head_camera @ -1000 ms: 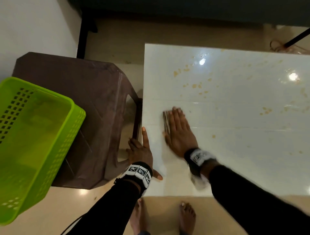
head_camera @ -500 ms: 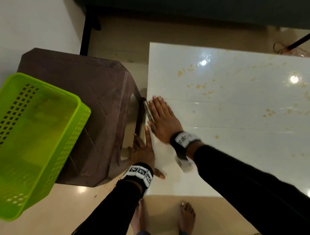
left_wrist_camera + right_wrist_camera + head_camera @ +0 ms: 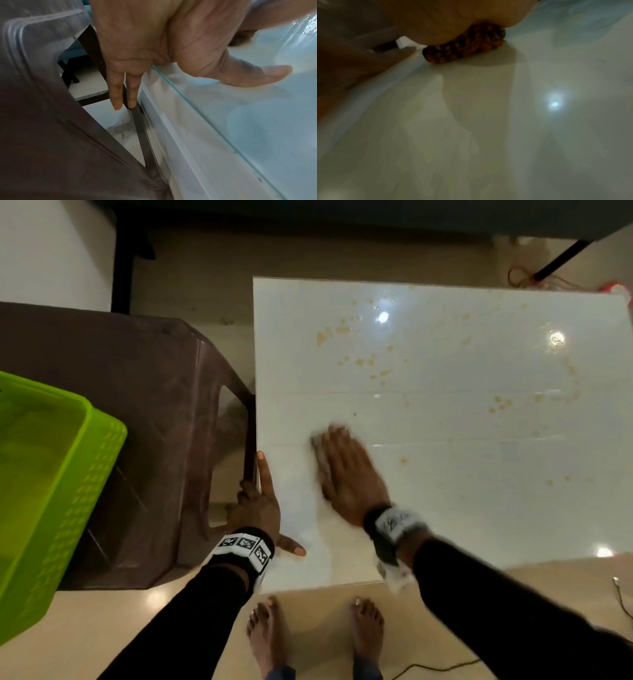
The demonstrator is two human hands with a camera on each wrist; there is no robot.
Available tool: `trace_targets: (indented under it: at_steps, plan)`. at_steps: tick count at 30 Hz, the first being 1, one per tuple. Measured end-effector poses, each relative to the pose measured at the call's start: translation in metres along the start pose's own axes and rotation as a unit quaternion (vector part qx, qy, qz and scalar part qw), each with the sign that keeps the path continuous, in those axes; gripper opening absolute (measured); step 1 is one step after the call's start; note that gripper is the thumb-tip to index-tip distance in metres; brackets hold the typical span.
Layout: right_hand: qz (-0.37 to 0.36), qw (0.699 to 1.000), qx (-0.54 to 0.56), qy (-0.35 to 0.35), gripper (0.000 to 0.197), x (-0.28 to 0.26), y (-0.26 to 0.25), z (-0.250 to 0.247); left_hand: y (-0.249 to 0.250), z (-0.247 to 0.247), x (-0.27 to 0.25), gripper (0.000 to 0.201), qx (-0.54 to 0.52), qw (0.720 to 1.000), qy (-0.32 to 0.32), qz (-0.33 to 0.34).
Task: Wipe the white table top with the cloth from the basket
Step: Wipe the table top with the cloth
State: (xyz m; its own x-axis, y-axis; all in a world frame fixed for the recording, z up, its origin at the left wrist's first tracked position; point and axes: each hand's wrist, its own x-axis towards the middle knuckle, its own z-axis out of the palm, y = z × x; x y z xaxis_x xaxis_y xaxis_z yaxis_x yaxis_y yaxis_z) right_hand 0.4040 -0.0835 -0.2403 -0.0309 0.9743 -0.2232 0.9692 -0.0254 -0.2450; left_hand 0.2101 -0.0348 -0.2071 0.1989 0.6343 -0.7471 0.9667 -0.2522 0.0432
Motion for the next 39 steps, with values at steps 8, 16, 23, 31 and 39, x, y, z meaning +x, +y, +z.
trace_targets:
  at_steps: [8,16,23,31,39]
  plan:
    - [0.095,0.995,-0.009,0.023,0.071,-0.019,0.018,-0.007,0.015,-0.015,-0.008,0.194,0.149,0.988,0.027,-0.011]
    - [0.077,0.997,-0.009,0.016,0.073,-0.029,0.046,-0.005,0.036,-0.015,0.006,0.153,0.194,0.974,0.076,0.090]
    - [0.090,0.996,-0.010,0.015,0.074,-0.009,0.080,-0.022,0.039,-0.017,0.004,0.125,0.194,0.976,0.081,0.062]
    - [-0.017,0.995,-0.053,-0.087,0.071,-0.188,0.055,0.017,0.044,-0.007,0.012,0.130,0.215,0.971,0.087,0.049]
    - [0.185,0.981,0.045,0.032,0.075,-0.083,0.010,0.009,0.046,-0.004,0.010,0.127,0.226,0.967,0.109,0.033]
